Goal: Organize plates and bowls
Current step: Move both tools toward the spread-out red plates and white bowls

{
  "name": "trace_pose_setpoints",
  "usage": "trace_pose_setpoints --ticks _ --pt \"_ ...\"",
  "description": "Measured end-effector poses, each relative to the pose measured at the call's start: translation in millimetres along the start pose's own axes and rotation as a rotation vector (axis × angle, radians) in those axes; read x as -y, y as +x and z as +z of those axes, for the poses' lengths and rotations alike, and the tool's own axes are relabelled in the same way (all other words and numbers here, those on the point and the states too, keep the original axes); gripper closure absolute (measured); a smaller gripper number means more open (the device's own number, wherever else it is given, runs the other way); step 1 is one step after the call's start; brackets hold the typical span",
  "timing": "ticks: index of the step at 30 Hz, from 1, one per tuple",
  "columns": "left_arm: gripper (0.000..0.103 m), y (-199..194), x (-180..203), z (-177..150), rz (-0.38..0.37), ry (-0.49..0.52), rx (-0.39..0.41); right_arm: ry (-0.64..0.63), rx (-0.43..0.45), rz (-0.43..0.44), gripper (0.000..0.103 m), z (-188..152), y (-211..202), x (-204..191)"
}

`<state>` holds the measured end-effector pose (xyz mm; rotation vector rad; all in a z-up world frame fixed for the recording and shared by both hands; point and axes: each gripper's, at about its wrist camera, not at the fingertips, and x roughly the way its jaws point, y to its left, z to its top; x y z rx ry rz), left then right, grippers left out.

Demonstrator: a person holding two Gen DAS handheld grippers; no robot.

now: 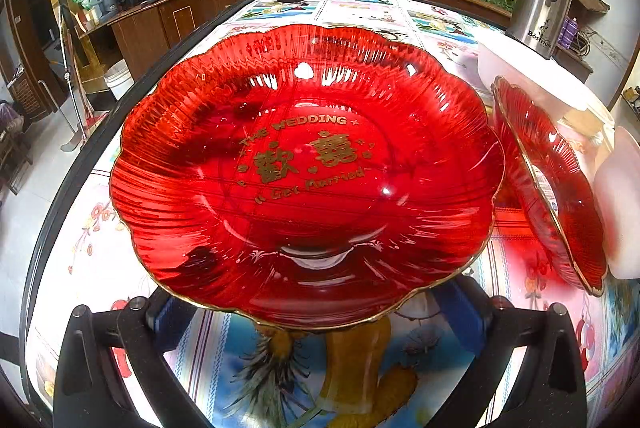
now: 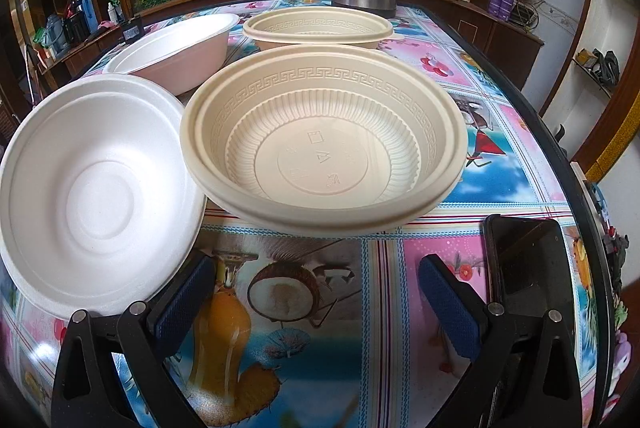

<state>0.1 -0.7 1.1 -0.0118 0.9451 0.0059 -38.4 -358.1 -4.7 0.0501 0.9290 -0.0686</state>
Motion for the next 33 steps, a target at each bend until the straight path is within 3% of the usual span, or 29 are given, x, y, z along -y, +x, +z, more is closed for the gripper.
trace_pose_setpoints --ticks 16,21,29,33 --pt "0.000 -3.1 -4.2 -1.8 0.006 -0.009 -0.019 -0.009 -0.003 0.002 0.001 -1.1 0.0 -0.7" --pt "0.000 -9.3 3.9 -3.8 0.014 0.014 -0.041 -0.062 -0.049 0.043 0.001 -4.2 -4.1 0.9" --pt "0.000 -60.9 26.5 -11.2 0.059 0.078 0.053 -0.101 -0.178 0.076 0.001 -15.5 -15.7 -1.8" --pt "0.000 -94.6 37.3 -6.3 0.068 0.098 0.102 -0.154 -0.154 0.109 0.001 -19.1 -41.8 -6.3"
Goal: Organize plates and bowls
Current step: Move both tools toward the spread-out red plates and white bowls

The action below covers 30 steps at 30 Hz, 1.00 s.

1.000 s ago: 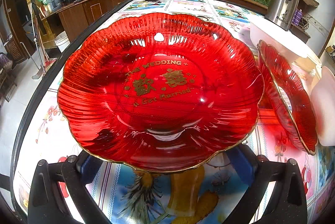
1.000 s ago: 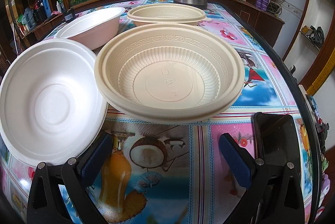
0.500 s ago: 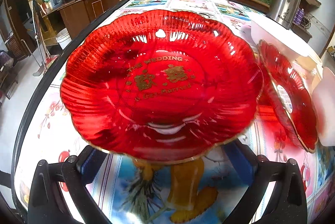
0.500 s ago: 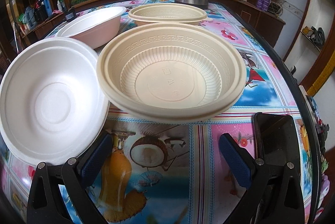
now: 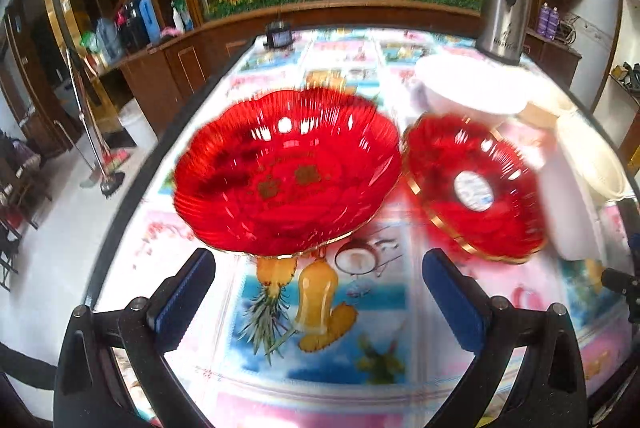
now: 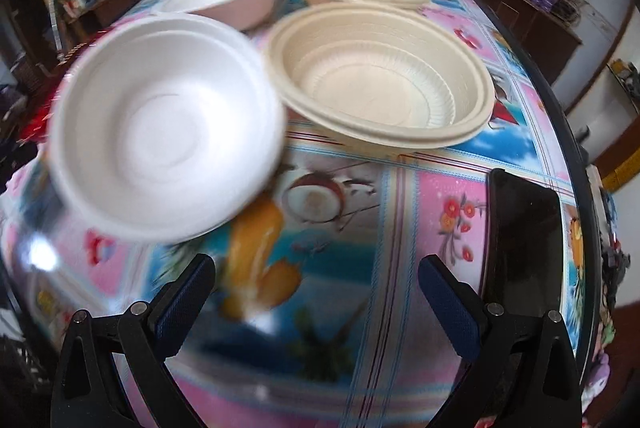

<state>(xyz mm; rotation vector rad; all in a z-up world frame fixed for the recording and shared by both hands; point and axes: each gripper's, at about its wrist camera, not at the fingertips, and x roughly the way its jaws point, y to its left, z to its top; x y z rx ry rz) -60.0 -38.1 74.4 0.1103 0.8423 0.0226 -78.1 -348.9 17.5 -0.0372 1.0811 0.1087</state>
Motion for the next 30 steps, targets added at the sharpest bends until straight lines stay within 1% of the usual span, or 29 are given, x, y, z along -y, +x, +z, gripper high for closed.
trace_pose_setpoints --ticks 2,4,7,11,14,18,24,26,28,30 --pt "0.000 -13.8 3.8 6.8 0.006 0.009 0.009 -0.038 0.027 0.015 0.003 0.0 -15.5 -4.2" --pt "0.000 -28.3 9.5 12.7 0.027 0.028 0.036 -0.085 0.066 0.033 0.003 1.2 -33.8 -11.1" --pt "0.000 -45.5 15.4 18.4 0.052 0.044 0.047 -0.160 0.144 0.070 0.003 5.3 -61.7 -23.5" --pt "0.000 -64.9 17.3 19.8 0.069 0.042 0.067 -0.206 0.203 0.138 0.003 13.4 -87.5 -36.1" --pt "0.000 -78.2 17.6 22.1 0.086 0.043 0.076 -0.210 0.218 0.191 0.004 26.4 -96.5 -44.6" --pt "0.000 -92.8 16.3 23.7 0.105 0.040 0.093 -0.217 0.220 0.242 0.008 32.7 -105.4 -49.2" --pt "0.000 -106.6 13.6 23.3 0.127 0.038 0.099 -0.217 0.223 0.293 0.011 42.0 -115.1 -57.7" --pt "0.000 -109.3 11.9 22.9 0.128 0.034 0.098 -0.221 0.219 0.309 0.015 46.0 -117.1 -60.0" --pt "0.000 -111.5 11.2 22.5 0.134 0.035 0.101 -0.220 0.215 0.325 0.016 49.4 -118.0 -62.0" --pt "0.000 -113.4 9.8 22.2 0.139 0.037 0.100 -0.217 0.210 0.350 0.019 54.2 -118.6 -64.2"
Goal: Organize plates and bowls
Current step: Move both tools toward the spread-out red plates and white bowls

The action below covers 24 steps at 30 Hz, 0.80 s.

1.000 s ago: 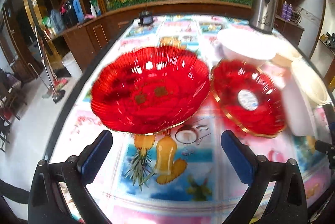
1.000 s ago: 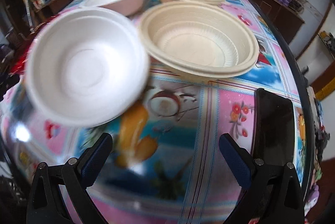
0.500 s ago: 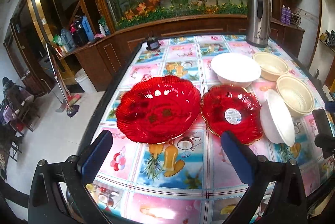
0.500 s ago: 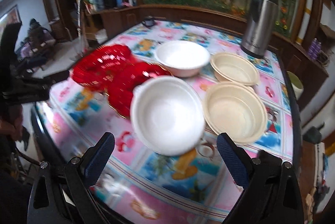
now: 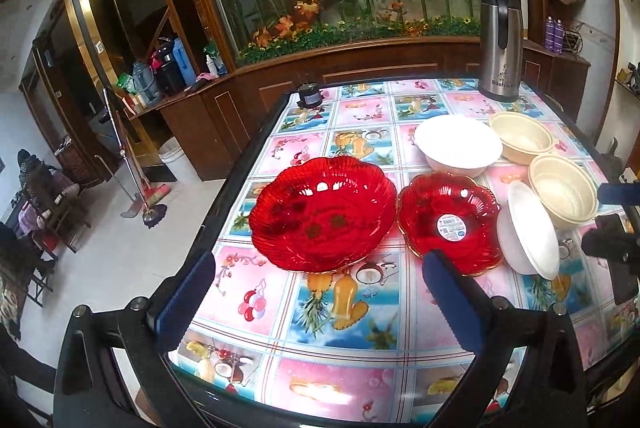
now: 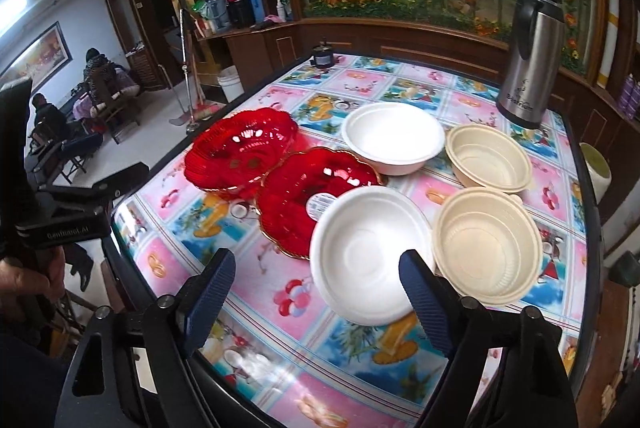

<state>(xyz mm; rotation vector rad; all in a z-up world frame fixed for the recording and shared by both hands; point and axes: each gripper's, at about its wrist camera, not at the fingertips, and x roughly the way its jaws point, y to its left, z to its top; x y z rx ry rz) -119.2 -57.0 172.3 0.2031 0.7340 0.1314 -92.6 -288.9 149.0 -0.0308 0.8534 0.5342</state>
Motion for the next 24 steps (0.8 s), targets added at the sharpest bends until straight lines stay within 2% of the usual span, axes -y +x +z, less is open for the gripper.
trace_pose_setpoints --ticks 12,19,22,24 --pt "0.000 3.2 -18.0 2.8 0.027 -0.008 -0.004 0.018 -0.028 0.087 0.034 26.6 19.6 -10.0" --pt "0.000 14.6 -27.2 5.2 0.022 -0.001 -0.018 0.032 -0.048 0.107 0.035 40.7 35.5 -16.6" --pt "0.000 21.8 -31.0 6.3 0.004 -0.002 -0.026 0.045 -0.059 0.112 0.035 45.2 43.8 -19.2" --pt "0.000 30.2 -37.7 7.6 -0.038 -0.018 -0.044 0.049 -0.067 0.116 0.036 49.6 50.2 -21.1"
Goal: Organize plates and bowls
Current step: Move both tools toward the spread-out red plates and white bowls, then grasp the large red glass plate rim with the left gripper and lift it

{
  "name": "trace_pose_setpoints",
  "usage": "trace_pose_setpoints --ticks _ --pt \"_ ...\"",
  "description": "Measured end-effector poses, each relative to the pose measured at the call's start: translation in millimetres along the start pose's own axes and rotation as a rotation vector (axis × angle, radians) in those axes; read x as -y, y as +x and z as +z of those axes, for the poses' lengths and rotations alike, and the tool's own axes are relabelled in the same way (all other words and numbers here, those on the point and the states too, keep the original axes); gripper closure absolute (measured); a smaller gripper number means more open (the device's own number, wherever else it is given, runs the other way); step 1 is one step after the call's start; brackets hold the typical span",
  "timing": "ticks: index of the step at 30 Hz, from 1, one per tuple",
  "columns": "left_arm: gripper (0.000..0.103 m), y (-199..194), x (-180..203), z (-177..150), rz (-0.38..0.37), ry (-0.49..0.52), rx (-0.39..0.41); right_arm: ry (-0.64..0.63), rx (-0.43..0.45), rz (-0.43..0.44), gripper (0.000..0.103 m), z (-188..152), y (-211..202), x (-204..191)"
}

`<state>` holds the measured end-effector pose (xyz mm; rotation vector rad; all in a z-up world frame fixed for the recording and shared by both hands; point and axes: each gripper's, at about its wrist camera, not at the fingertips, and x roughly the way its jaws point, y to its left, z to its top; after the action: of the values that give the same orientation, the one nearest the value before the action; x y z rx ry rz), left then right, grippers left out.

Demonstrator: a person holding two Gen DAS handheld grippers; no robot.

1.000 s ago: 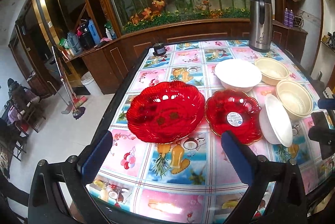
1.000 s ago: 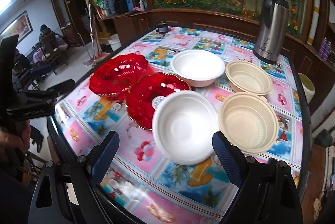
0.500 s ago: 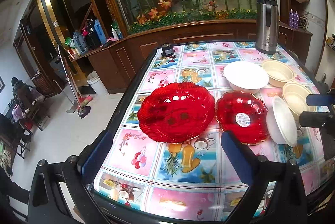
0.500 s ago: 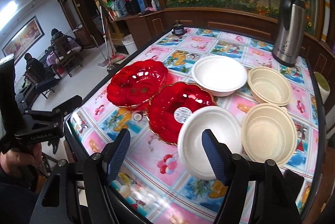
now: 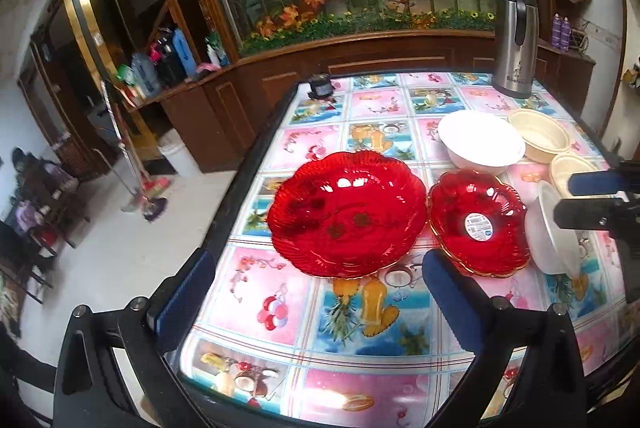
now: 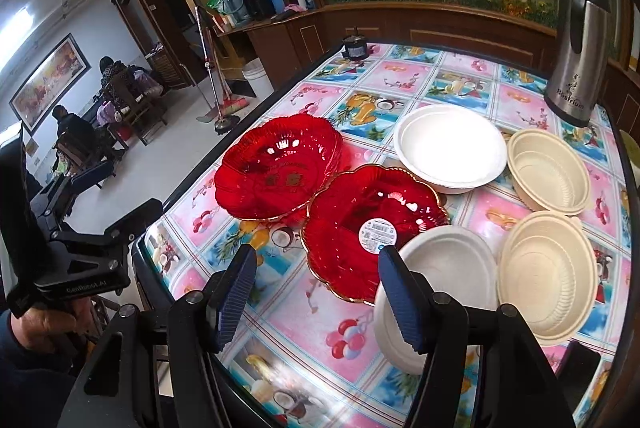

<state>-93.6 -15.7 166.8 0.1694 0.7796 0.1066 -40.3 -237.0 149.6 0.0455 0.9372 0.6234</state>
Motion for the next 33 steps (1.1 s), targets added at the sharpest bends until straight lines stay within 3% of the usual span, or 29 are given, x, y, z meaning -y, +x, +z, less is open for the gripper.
trace_pose_setpoints --ticks 8,9,12,13,15,17,18,19,21,24,28,30,32,33 --pt "0.000 39.0 -44.7 10.5 -0.110 -0.104 -0.060 0.050 -0.030 0.015 0.040 26.8 26.5 4.5" --pt "0.005 43.7 -48.4 12.8 -0.124 -0.109 -0.064 0.063 -0.037 0.020 0.040 31.0 31.6 6.3" --pt "0.040 64.8 -60.5 18.7 -0.204 -0.138 -0.110 0.087 -0.058 0.022 0.044 42.5 48.9 11.0" --pt "0.046 72.9 -65.4 19.6 -0.232 -0.153 -0.128 0.098 -0.070 0.033 0.047 47.0 56.2 12.9" --pt "0.046 87.6 -73.4 20.9 -0.271 -0.188 -0.158 0.114 -0.085 0.042 0.048 53.8 66.8 15.5" --pt "0.060 100.2 -80.3 21.9 -0.302 -0.212 -0.169 0.125 -0.103 0.048 0.048 62.0 79.0 18.5" --pt "0.073 105.7 -82.5 21.7 -0.306 -0.219 -0.181 0.124 -0.115 0.058 0.048 66.9 85.8 19.2" --pt "0.075 113.1 -83.9 22.0 -0.315 -0.232 -0.198 0.121 -0.125 0.059 0.048 71.4 91.8 20.0" --pt "0.073 125.4 -91.6 22.3 -0.339 -0.277 -0.215 0.130 -0.141 0.043 0.048 81.0 104.2 24.3" --pt "0.021 145.1 -103.2 21.3 -0.339 -0.327 -0.258 0.136 -0.175 0.043 0.048 94.4 125.4 33.2" --pt "0.020 166.0 -112.9 20.1 -0.335 -0.358 -0.294 0.158 -0.217 0.046 0.048 109.9 152.3 45.1" --pt "0.022 175.0 -115.4 18.3 -0.344 -0.369 -0.301 0.166 -0.235 0.055 0.053 115.7 164.2 48.9" --pt "0.042 184.4 -116.0 15.5 -0.358 -0.374 -0.327 0.169 -0.250 0.070 0.059 118.8 175.5 50.7" --pt "0.058 188.5 -116.4 14.3 -0.365 -0.378 -0.336 0.169 -0.262 0.062 0.059 119.8 181.7 51.8"
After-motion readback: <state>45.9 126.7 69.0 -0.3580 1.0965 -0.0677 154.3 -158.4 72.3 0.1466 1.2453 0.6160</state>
